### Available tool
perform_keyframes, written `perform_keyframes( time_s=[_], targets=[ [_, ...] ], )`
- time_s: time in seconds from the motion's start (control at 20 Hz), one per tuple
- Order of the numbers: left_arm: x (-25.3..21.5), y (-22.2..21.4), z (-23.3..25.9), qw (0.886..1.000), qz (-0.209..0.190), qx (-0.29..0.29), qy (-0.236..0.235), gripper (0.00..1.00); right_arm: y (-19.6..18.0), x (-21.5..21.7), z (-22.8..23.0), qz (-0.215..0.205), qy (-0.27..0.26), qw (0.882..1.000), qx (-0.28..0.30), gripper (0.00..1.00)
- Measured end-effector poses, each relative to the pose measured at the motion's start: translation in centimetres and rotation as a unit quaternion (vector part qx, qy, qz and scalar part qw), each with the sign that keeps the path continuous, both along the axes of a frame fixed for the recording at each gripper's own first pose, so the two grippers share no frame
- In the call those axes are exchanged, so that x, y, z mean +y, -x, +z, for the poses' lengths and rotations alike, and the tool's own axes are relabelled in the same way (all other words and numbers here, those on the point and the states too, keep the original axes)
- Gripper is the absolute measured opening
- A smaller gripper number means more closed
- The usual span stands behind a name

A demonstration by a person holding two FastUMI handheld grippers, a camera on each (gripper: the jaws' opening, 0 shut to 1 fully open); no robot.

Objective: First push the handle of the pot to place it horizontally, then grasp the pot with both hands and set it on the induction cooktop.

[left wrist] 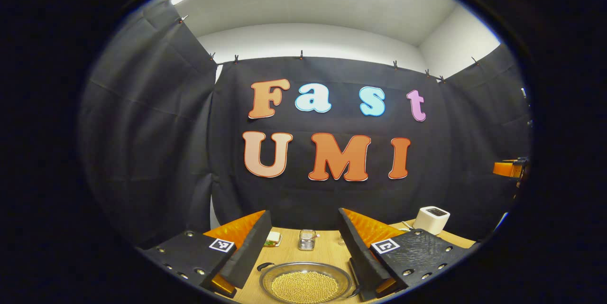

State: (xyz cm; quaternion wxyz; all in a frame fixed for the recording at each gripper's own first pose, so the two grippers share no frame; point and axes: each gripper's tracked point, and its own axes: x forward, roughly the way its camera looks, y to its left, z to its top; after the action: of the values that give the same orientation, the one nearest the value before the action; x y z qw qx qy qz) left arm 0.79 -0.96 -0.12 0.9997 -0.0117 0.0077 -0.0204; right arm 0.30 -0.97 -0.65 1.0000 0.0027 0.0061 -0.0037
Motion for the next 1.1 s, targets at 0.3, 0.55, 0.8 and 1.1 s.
perform_keyframes(
  time_s=[0.3,0.55,0.8,1.1],
  targets=[
    [-0.6,0.5,0.1,1.000,-0.018,-0.006,0.005,0.89,-0.5,-0.4,-0.6,-0.002,-0.006,1.000,0.004,0.95],
    [-0.7,0.2,-1.7,0.999,-0.027,0.020,0.008,0.82,-0.8,-0.5,-1.3,-0.004,-0.004,1.000,0.011,0.95],
    [-0.6,-0.2,-3.9,0.998,-0.034,0.044,0.012,0.44,-1.0,-0.4,-1.6,-0.005,-0.003,1.000,0.014,0.95],
    [-1.9,0.2,-8.6,0.993,-0.064,0.097,0.021,0.11,-1.5,0.0,-2.3,0.001,-0.007,1.000,0.022,0.95]
  ],
)
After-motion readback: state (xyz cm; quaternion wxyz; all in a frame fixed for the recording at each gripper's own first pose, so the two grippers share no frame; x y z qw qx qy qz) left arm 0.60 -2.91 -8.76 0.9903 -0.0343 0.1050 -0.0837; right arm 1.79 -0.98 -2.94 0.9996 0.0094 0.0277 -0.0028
